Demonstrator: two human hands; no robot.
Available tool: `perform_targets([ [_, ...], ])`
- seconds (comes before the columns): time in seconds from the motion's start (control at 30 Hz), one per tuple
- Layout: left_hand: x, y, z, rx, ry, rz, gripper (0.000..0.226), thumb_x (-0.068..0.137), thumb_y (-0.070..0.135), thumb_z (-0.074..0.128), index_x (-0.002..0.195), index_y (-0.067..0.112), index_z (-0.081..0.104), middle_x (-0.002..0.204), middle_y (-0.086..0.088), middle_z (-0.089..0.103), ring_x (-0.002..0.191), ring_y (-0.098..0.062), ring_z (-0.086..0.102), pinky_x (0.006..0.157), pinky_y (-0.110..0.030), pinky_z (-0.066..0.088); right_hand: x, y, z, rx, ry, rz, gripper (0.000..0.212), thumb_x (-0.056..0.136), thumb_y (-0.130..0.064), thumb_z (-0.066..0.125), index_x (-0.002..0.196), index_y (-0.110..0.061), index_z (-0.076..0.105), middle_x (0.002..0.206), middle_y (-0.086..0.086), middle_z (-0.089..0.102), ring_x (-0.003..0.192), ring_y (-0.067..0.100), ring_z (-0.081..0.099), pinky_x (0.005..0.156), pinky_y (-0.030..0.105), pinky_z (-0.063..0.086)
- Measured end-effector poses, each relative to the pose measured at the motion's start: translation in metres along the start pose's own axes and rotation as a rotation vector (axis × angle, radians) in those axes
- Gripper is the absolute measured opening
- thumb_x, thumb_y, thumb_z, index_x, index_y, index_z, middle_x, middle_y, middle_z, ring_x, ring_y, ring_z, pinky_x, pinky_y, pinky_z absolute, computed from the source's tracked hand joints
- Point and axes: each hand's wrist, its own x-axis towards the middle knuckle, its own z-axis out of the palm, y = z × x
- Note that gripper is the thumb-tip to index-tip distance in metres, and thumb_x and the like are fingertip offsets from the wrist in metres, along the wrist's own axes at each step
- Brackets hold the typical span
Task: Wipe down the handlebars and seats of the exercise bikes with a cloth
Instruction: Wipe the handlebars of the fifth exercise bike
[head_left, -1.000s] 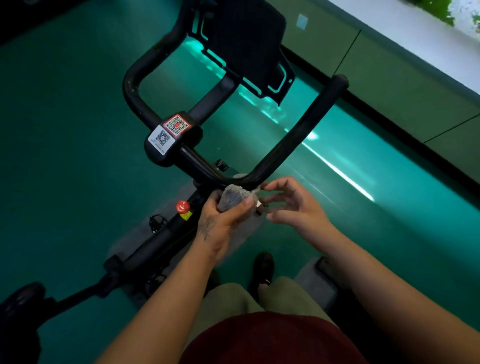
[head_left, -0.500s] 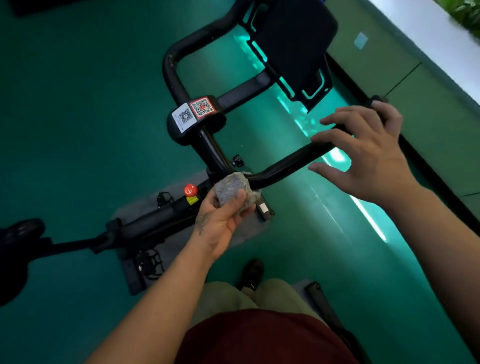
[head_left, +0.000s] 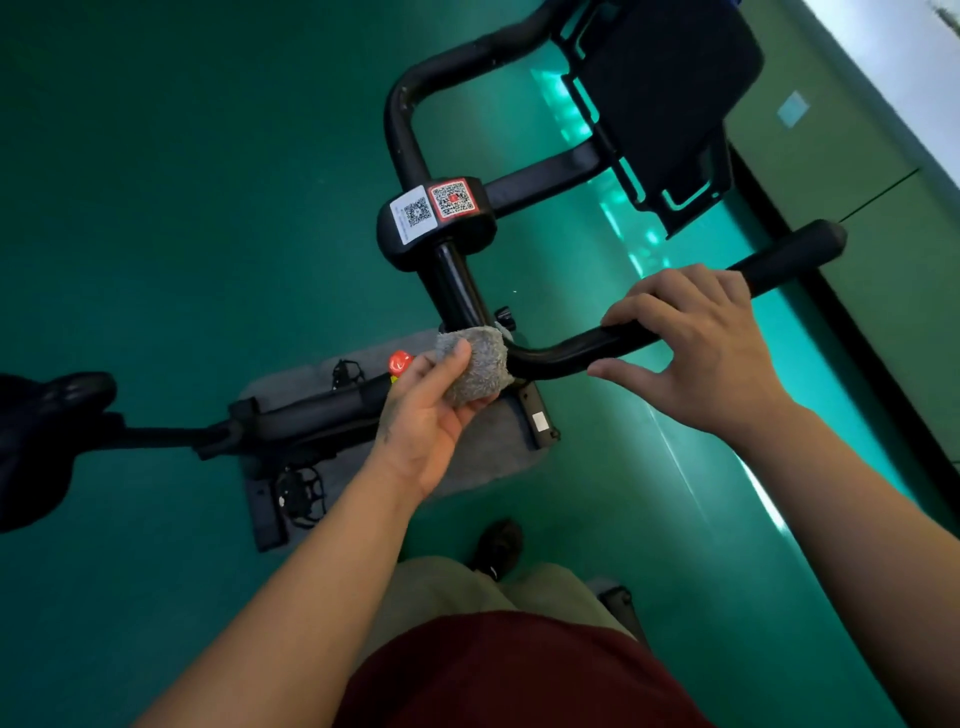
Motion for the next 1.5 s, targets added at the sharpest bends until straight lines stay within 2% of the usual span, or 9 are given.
perform_targets([
  [0.13, -0.002, -0.002, 0.008, 0.007, 0.008, -0.01, 0.059, 0.085, 0.021, 0.076, 0.137, -0.001, 0.056, 0.112, -0.01, 0.075, 0.101, -0.021, 0.073, 0.083, -0.031, 0.062, -0.001, 0.0, 0.001, 0.018, 0.003, 0.015, 0.047, 0.089, -0.072, 0.068, 0.107, -0.029, 0.071, 0.105, -0.006, 0.061, 0.099, 0.025, 0.055, 0.092, 0.044, 0.034],
  [0.43, -0.005, -0.021, 0.019, -0.02, 0.046, -0.036, 0.057, 0.083, 0.019, 0.086, 0.13, 0.001, 0.058, 0.123, -0.021, 0.072, 0.111, -0.031, 0.07, 0.089, -0.034, 0.063, -0.001, 0.0, 0.003, 0.028, -0.007, 0.028, 0.048, 0.09, -0.073, 0.066, 0.108, -0.028, 0.071, 0.105, -0.005, 0.06, 0.099, 0.026, 0.054, 0.093, 0.046, 0.035],
  [0.6, 0.001, -0.015, 0.02, -0.043, 0.059, -0.002, 0.075, 0.082, 0.018, 0.08, 0.144, -0.013, 0.051, 0.116, -0.015, 0.074, 0.1, -0.022, 0.074, 0.095, -0.036, 0.062, -0.002, 0.0, 0.004, 0.034, -0.016, 0.036, 0.048, 0.09, -0.073, 0.065, 0.11, -0.029, 0.07, 0.106, -0.006, 0.06, 0.101, 0.025, 0.054, 0.095, 0.046, 0.036],
  [0.7, 0.0, -0.019, 0.02, -0.071, 0.079, -0.012, 0.071, 0.085, 0.019, 0.079, 0.144, -0.012, 0.052, 0.119, -0.015, 0.073, 0.103, -0.023, 0.073, 0.1, -0.039, 0.06, -0.004, 0.0, 0.004, 0.036, -0.011, 0.04, 0.047, 0.09, -0.072, 0.066, 0.11, -0.029, 0.07, 0.106, -0.006, 0.06, 0.102, 0.025, 0.053, 0.095, 0.046, 0.036],
  [0.8, 0.001, -0.016, 0.02, -0.071, 0.089, 0.006, 0.056, 0.084, 0.021, 0.078, 0.132, -0.001, 0.063, 0.107, -0.008, 0.076, 0.097, -0.018, 0.073, 0.09, -0.032, 0.062, -0.005, -0.002, 0.005, 0.041, -0.01, 0.046, 0.046, 0.091, -0.071, 0.067, 0.11, -0.029, 0.07, 0.106, -0.006, 0.059, 0.102, 0.025, 0.053, 0.096, 0.045, 0.036],
  [0.87, 0.003, -0.013, 0.02, -0.069, 0.091, 0.02, 0.052, 0.082, 0.023, 0.079, 0.128, 0.004, 0.065, 0.104, -0.005, 0.077, 0.095, -0.015, 0.073, 0.091, -0.032, 0.059, -0.005, -0.002, 0.005, 0.043, -0.008, 0.052, 0.046, 0.09, -0.071, 0.067, 0.11, -0.029, 0.07, 0.106, -0.005, 0.059, 0.102, 0.025, 0.053, 0.096, 0.045, 0.036],
  [1.13, -0.004, -0.021, 0.019, -0.064, 0.082, -0.015, 0.069, 0.084, 0.024, 0.078, 0.142, -0.007, 0.057, 0.117, -0.012, 0.074, 0.102, -0.02, 0.072, 0.091, -0.031, 0.062, -0.006, -0.004, 0.007, 0.053, 0.018, 0.064, 0.045, 0.09, -0.068, 0.069, 0.109, -0.028, 0.071, 0.106, -0.004, 0.059, 0.101, 0.025, 0.053, 0.098, 0.044, 0.034],
  [1.33, 0.011, -0.008, 0.012, -0.054, 0.099, 0.021, 0.048, 0.082, 0.025, 0.081, 0.124, 0.003, 0.068, 0.107, -0.006, 0.077, 0.097, -0.016, 0.073, 0.09, -0.031, 0.061, -0.005, -0.004, 0.007, 0.05, 0.016, 0.068, 0.045, 0.09, -0.069, 0.069, 0.108, -0.028, 0.071, 0.106, -0.004, 0.06, 0.102, 0.026, 0.054, 0.098, 0.044, 0.034],
  [1.5, 0.025, 0.006, 0.005, -0.068, 0.124, 0.061, 0.044, 0.079, 0.027, 0.082, 0.118, 0.008, 0.07, 0.104, -0.004, 0.077, 0.093, -0.012, 0.073, 0.08, -0.026, 0.06, -0.006, -0.004, 0.007, 0.052, 0.019, 0.067, 0.045, 0.089, -0.068, 0.07, 0.108, -0.027, 0.071, 0.106, -0.004, 0.06, 0.103, 0.025, 0.054, 0.098, 0.043, 0.033],
])
